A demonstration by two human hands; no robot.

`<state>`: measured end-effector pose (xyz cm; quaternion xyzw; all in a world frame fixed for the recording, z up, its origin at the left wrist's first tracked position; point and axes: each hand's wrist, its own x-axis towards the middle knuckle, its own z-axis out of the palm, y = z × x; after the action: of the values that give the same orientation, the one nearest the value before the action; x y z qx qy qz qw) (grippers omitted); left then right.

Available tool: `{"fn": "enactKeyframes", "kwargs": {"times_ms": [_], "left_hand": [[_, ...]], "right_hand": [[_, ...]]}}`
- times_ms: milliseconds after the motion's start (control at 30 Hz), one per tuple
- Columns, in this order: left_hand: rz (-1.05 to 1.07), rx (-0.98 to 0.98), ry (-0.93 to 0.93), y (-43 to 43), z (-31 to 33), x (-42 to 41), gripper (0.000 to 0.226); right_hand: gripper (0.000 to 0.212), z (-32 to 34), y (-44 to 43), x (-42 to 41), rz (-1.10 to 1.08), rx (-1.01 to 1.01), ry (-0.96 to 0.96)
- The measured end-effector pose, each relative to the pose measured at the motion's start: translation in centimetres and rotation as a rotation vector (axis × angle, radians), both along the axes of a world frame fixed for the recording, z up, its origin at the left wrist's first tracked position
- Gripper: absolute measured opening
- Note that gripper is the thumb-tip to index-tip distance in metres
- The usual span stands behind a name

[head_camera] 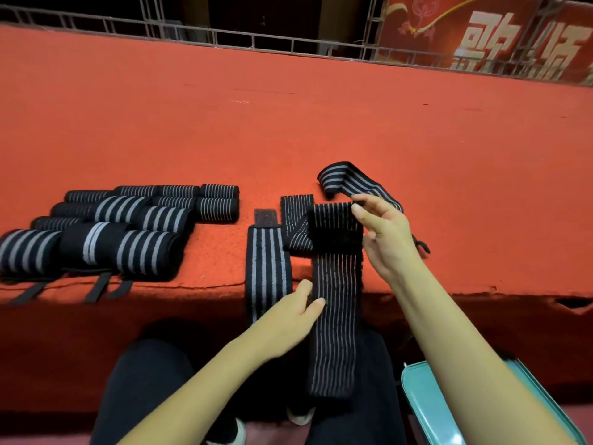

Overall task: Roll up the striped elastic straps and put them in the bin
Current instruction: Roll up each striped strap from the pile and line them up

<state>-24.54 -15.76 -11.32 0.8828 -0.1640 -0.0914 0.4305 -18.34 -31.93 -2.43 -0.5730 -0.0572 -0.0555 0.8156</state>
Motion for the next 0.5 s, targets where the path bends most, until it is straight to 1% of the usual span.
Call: {"fn": "enactKeyframes", "kwargs": {"times_ms": [33, 67, 133, 167, 233, 300, 333, 433, 500], "left_hand": [[0.058, -0.04, -0.026, 0.5, 0.6, 0.3, 0.026], [0.146, -0.132, -0.024, 1.0, 1.5, 0.7, 0.031], [0.336, -0.403, 0.015, 1.8, 3.0, 1.9, 0.046], [0.399, -0.517, 0.041, 2.2, 3.6, 2.6, 0.051], [0.423, -0.656, 0.077, 3.0, 4.7, 3.7, 0.058], [0.405, -0.682, 0.061, 3.5, 5.8, 4.1, 0.064], [0.397, -0.683, 0.031, 3.6, 6.0, 4.2, 0.06], [0.362, -0.621, -0.104, 3.7, 5.9, 4.2, 0.03], [0.346, -0.602, -0.135, 3.6, 5.5, 4.0, 0.022]], "right_hand": [[0.021, -0.1, 0.4, -0.2, 0.046, 0.001, -0.001], [0.02, -0.1, 0.9, -0.5, 0.088, 0.01, 0.006], [0.019, -0.4, 1.7, -0.8, 0.144, 0.04, 0.026], [0.02, -0.6, 2.1, -0.9, 0.152, 0.054, 0.033], [0.021, -0.9, 2.8, -1.1, 0.158, 0.061, 0.028], [0.009, -1.3, 3.5, -1.3, 0.167, 0.044, 0.021], [0.005, -1.5, 3.8, -1.5, 0.167, 0.036, 0.017], [0.018, -2.2, 4.0, -1.3, 0.083, -0.046, -0.022], [0.03, -2.2, 4.1, -1.0, 0.002, -0.078, -0.029]]}}
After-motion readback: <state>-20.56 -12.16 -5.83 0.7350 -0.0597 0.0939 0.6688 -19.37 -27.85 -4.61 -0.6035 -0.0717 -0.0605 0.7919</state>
